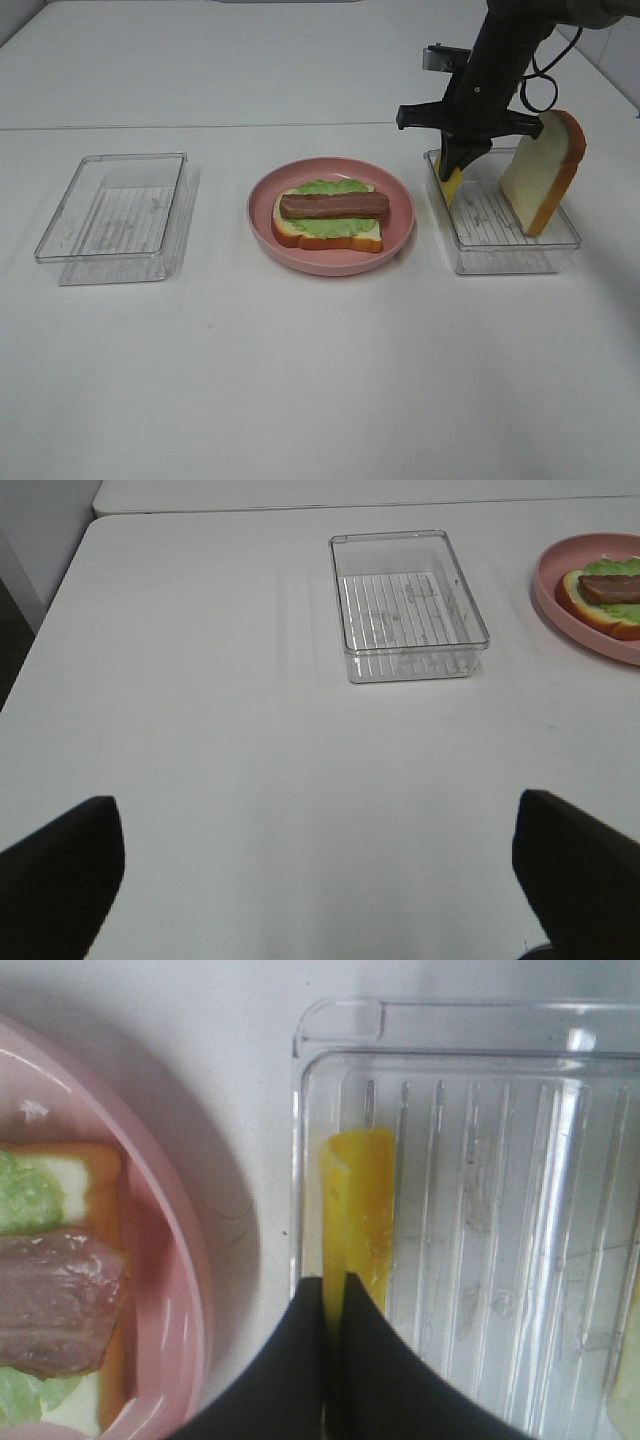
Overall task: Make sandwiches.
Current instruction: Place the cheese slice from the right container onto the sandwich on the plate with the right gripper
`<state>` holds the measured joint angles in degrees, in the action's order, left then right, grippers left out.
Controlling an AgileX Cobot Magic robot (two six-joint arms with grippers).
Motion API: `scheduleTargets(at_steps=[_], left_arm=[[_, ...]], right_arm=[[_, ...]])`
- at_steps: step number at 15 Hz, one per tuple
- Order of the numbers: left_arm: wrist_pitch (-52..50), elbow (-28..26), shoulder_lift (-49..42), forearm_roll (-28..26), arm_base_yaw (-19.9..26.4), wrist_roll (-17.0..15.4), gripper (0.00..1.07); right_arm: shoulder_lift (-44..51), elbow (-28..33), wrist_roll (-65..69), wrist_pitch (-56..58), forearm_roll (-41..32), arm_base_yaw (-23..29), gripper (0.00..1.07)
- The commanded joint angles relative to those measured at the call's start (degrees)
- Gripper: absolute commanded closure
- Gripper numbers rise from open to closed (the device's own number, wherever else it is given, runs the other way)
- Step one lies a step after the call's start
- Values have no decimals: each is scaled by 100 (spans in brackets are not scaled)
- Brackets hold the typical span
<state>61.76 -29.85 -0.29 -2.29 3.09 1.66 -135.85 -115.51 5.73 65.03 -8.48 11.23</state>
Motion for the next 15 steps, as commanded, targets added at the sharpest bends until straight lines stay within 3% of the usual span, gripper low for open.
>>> scheduleTargets(at_steps=[1, 7, 11, 13, 15], left_arm=[[-23, 11, -132, 0, -29, -34, 9], [-23, 11, -132, 0, -29, -34, 9], [-23, 11, -132, 0, -29, -34, 9], [-23, 11, -132, 0, -29, -34, 9], [-23, 11, -132, 0, -29, -34, 9]], right_arm=[[321, -17, 34, 183, -11, -17, 107], [1421, 74, 34, 751, -183, 57, 107], [2137, 865, -97, 120, -229, 189, 107], [2607, 1673, -573, -510, -1152, 189, 107], [2664, 2000, -1180, -716, -1960, 189, 107]])
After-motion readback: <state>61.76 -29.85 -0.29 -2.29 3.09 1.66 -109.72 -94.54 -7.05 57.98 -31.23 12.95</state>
